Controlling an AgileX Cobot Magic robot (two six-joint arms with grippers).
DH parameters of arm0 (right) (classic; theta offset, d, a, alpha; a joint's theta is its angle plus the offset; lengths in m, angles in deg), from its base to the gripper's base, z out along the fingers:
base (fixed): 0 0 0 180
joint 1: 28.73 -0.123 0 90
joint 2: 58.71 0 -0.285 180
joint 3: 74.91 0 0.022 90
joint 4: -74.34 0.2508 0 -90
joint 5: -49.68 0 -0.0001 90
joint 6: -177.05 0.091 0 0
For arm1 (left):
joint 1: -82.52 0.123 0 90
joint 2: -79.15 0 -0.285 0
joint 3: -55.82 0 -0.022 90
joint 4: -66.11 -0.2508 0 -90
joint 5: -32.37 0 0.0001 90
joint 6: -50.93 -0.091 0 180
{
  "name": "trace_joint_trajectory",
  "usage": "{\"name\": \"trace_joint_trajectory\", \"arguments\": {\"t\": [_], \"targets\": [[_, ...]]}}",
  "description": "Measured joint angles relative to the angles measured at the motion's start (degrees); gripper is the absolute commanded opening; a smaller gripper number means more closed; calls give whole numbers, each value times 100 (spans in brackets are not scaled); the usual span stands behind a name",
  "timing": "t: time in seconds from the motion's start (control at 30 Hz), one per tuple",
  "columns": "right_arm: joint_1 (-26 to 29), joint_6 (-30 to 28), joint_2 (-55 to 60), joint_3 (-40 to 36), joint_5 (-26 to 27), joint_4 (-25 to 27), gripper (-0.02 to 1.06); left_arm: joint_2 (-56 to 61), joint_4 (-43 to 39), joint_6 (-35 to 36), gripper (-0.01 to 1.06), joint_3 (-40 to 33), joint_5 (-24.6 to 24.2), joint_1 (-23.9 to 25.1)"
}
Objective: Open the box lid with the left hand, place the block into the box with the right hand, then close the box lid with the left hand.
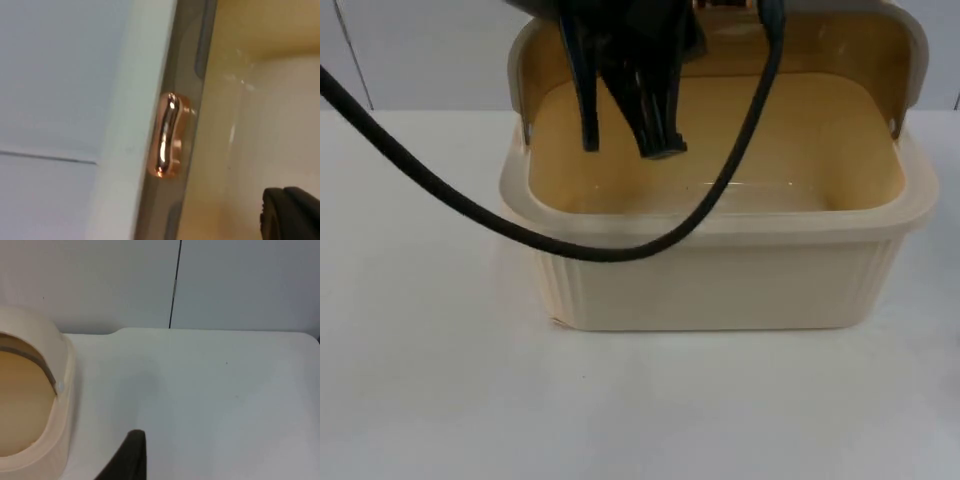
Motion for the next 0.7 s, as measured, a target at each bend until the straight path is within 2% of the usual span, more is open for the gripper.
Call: {"name": "trace_joint_trajectory", "arguments": {"t": [0.03, 0.17, 0.4, 0.53, 0.57, 0.7], "targets": [[0, 0, 0, 0, 0, 0, 105, 0, 0, 0, 0, 0, 0, 0], [0, 0, 0, 0, 0, 151, 105, 520, 1174, 242, 0, 0, -329, -24], [0, 0, 0, 0, 0, 198, 105, 1126, 1773, 994, 0, 0, -492, 321], [0, 0, 0, 0, 0, 198, 105, 1560, 1809, 1829, 0, 0, -557, 1011], [0, 0, 0, 0, 0, 198, 105, 1560, 1809, 1829, 0, 0, -557, 1011], [0, 0, 0, 0, 0, 198, 105, 1822, 1809, 2509, 0, 0, -557, 2034]]}}
